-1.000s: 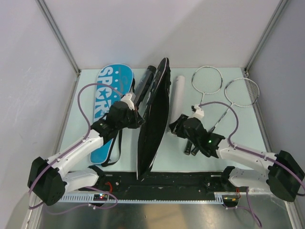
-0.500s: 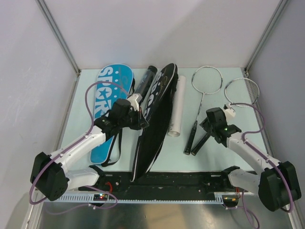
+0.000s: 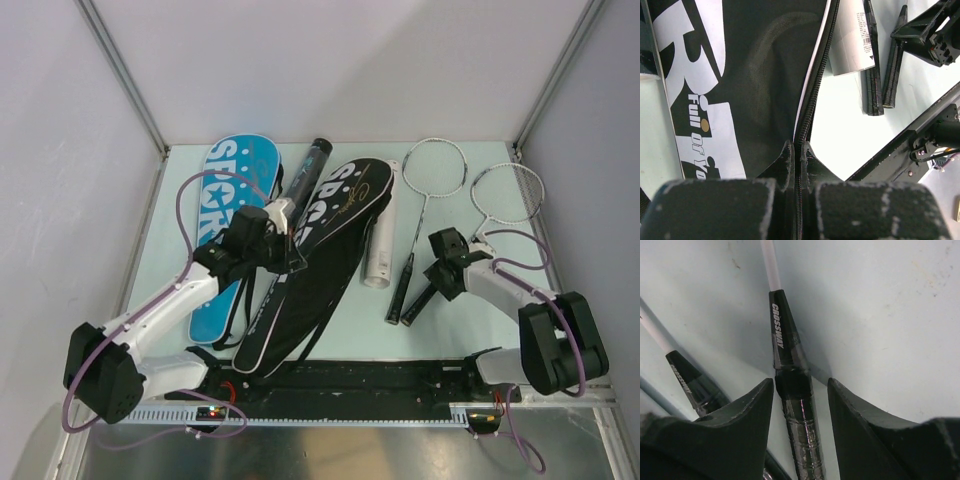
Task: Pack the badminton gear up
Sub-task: Pick up the racket from the center of the board.
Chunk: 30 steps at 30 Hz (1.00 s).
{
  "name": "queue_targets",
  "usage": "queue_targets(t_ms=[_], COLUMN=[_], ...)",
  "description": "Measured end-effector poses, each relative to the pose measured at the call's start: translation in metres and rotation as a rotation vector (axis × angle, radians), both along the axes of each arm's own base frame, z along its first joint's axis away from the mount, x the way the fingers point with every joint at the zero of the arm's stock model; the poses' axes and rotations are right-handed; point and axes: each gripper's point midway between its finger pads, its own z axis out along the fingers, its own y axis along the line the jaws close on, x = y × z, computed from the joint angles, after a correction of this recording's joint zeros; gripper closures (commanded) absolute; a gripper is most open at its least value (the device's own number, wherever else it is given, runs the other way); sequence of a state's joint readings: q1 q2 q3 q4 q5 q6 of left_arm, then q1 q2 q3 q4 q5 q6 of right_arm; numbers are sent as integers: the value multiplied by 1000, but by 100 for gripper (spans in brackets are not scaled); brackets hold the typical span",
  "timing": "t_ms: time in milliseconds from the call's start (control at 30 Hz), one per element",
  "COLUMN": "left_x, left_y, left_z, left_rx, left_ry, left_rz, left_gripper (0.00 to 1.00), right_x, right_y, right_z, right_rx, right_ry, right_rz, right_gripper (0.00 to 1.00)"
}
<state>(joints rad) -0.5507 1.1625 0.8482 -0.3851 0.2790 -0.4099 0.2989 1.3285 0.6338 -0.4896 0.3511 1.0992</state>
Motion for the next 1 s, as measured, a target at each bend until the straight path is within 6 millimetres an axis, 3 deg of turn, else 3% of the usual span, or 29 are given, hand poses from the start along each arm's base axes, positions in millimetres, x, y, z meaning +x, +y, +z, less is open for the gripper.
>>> queue_targets(t_ms=[100,167,267,333,500,733,1000], left_x=[1,2,2,2,1,13,28], left_y=[2,3,4,3,1,-1,-9], left_z=[2,4,6,7,10,21,15], left_rx=[-6,-9,-17,-22,-57,-110,-128], left_ry=[-2,-8,-10,-2,39,66,114], left_rz=[5,10,18,24,61,149,199], left_gripper=[100,100,100,100,100,100,100], right_x=[4,7,10,10,13,20,15], right_y=[1,0,-2,-3,-1,-6,-6], right_z=[-1,-1,-2,-2,6,56,76], right_rx=[-4,-14,-32,-44,-70,-167,-249], right_ry=[8,11,10,10,-20,-207,-264], right_rz=[-5,-7,-6,12,72,110,159], right_gripper=[54,64,90,97,100,100,100])
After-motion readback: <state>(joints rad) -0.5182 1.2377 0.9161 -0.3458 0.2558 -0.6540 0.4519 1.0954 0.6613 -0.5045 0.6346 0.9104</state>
